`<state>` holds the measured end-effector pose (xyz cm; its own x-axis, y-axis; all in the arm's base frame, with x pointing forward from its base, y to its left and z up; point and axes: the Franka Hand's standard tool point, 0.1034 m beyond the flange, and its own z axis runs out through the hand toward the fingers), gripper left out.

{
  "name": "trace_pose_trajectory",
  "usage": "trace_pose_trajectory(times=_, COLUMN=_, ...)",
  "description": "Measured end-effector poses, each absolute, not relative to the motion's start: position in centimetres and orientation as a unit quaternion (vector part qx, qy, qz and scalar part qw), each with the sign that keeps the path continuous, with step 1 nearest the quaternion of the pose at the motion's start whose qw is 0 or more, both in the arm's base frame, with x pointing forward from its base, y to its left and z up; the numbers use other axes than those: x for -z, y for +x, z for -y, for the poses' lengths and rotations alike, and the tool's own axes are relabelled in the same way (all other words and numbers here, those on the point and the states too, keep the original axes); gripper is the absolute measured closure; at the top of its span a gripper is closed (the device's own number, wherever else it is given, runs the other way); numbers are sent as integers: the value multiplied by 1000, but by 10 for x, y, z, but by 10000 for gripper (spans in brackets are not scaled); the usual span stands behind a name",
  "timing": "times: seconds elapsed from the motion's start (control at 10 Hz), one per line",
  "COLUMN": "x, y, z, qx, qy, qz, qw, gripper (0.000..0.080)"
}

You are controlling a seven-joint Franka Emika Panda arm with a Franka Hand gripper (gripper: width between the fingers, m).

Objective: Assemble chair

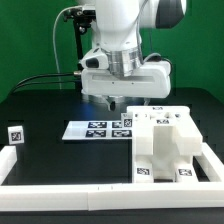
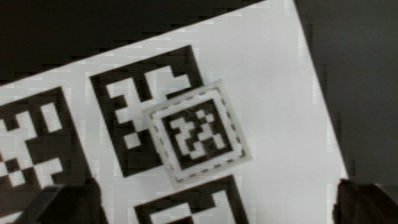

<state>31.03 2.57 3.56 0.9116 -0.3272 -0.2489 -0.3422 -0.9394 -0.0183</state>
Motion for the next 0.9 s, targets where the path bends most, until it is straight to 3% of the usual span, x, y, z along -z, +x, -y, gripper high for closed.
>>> trace_pose_trajectory(times=0.4, x=-15, y=305, z=-22, qx=-121, qy=-979, qz=-163, qw=11, gripper=151)
trace_pose_trajectory(times=0.7, x=-8, y=304, z=-19, qx=-129, qy=-978, qz=-166, qw=7, gripper=151)
trace_pose_trajectory(times=0.9, x=-8, y=303, z=-20, qx=-136, qy=-976, qz=-167, qw=10, gripper=373)
